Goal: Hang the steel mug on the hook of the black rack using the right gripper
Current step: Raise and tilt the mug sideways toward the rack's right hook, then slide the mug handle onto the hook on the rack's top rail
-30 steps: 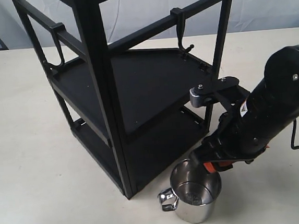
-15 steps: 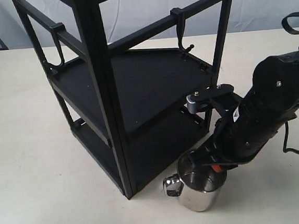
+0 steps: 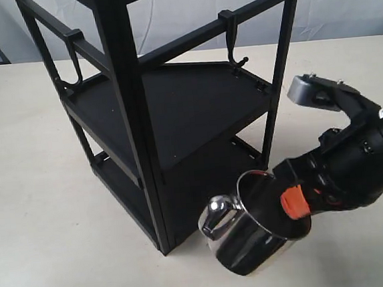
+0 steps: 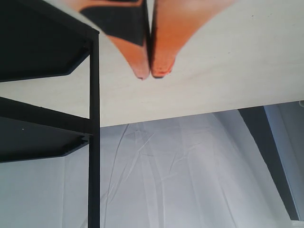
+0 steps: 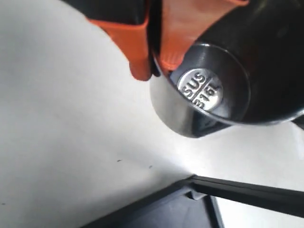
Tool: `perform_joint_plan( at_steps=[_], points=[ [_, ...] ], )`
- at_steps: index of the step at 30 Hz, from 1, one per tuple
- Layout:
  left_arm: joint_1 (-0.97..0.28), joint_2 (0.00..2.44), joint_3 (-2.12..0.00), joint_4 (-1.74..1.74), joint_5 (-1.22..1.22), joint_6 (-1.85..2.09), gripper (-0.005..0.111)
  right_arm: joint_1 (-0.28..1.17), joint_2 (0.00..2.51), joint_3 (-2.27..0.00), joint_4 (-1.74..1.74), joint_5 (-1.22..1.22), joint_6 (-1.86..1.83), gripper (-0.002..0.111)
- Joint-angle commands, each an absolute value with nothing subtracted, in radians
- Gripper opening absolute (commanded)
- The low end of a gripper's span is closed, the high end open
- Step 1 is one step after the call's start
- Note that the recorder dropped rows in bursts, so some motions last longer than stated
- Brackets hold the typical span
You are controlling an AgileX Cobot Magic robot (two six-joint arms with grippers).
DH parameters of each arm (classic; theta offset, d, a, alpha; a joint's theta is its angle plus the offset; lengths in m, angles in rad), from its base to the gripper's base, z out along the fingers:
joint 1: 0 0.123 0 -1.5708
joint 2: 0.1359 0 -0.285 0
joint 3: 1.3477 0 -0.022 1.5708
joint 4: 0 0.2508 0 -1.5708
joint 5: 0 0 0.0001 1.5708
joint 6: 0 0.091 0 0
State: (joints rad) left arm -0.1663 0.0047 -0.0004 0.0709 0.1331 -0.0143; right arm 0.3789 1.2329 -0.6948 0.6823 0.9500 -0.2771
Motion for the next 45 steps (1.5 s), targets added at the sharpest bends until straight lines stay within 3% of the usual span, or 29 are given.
perform_joint_plan(
  at_steps=[1,7,12,30,45],
  points=[
    [-0.171,0.000,0.000,0.072,0.128,-0.017,0.002,0.218,1.214,-0.691,0.892,1.105,-0.479,-0.001],
    [-0.171,0.000,0.000,0.072,0.128,-0.017,0.002,-0.027,1.214,-0.691,1.107,1.221,-0.661,-0.001],
    [-0.171,0.000,0.000,0.072,0.128,-0.017,0.002,-0.106,1.235,-0.693,1.236,1.221,-0.702,-0.001],
    [-0.171,0.000,0.000,0.072,0.128,-0.017,0.002,-0.116,1.473,-0.693,1.330,1.221,-0.773,-0.001],
    [-0.171,0.000,0.000,0.072,0.128,-0.017,0.002,-0.116,1.481,-0.693,1.329,1.112,-0.811,-0.001]
  ],
)
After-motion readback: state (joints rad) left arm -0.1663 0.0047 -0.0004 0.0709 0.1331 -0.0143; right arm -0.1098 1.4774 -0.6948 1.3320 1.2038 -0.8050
